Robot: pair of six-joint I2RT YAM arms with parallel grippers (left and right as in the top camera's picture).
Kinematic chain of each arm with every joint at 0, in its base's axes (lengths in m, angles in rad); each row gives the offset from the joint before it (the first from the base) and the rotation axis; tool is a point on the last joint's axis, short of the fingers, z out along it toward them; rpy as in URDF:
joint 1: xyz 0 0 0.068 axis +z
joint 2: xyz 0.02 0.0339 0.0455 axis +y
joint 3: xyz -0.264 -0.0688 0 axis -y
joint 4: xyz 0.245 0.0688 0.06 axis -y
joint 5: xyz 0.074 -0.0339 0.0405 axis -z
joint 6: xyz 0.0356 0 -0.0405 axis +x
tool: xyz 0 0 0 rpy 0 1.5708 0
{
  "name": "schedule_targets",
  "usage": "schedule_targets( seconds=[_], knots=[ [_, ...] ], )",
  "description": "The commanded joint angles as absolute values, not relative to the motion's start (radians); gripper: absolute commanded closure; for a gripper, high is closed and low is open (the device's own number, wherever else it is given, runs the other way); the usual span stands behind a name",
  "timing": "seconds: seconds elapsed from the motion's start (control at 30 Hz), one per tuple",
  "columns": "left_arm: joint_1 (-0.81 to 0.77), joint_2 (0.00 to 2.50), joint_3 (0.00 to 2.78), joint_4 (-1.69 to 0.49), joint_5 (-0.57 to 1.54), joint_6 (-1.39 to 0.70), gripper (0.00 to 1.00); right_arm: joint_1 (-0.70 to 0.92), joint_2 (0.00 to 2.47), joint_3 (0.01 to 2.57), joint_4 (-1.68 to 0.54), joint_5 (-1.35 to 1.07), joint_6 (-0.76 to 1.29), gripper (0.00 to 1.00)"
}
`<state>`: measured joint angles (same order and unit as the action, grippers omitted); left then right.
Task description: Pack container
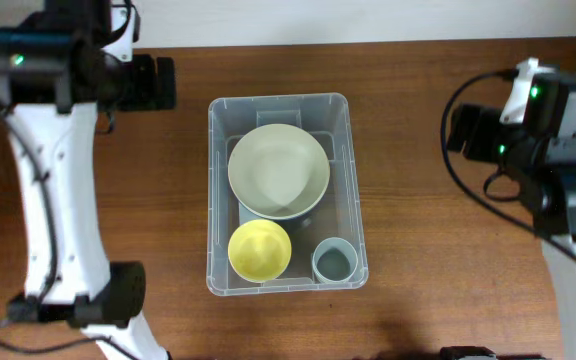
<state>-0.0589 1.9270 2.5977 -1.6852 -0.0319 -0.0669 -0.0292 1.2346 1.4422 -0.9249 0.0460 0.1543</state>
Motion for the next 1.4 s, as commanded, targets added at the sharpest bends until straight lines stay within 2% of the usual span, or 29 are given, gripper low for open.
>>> schedule_targets(
  seconds=[0.0, 0.23, 0.43, 0.7, 1.03, 1.2, 1.3, 1.37],
  knots=[
    [-0.059, 1.829, 2.600, -1.687, -0.018, -0.052, 0.01, -0.026, 1.125, 1.330, -0.907, 0.065, 0.163, 0.06],
    [-0.059, 1.670, 2.532, -1.687, -0.018, -0.052, 0.01, -0.026, 0.931, 1.125, -0.857, 0.065, 0.163, 0.06],
    [-0.059, 1.544, 2.338, -1.668, -0.019, -0.052, 0.01, -0.026, 0.850, 1.039, -0.857, 0.064, 0.163, 0.07],
    [-0.059, 1.278, 1.832, -1.461, -0.021, -0.060, 0.01, -0.026, 0.845, 1.024, -0.881, 0.064, 0.162, 0.07],
    [-0.058, 0.710, 1.113, -1.130, -0.057, -0.063, 0.01, -0.025, 0.845, 1.007, -0.897, 0.057, 0.162, 0.07],
    [-0.058, 0.533, 0.898, -0.999, -0.148, -0.117, 0.01, -0.025, 0.838, 0.939, -0.848, 0.057, 0.162, 0.05],
    [-0.058, 0.508, 0.835, -0.977, -0.163, -0.127, 0.01, -0.018, 0.831, 0.900, -0.809, 0.046, 0.171, 0.00],
    [-0.058, 0.514, 0.809, -0.976, -0.163, -0.126, 0.01, -0.002, 0.829, 0.893, -0.803, 0.051, 0.174, 0.01]
  ],
)
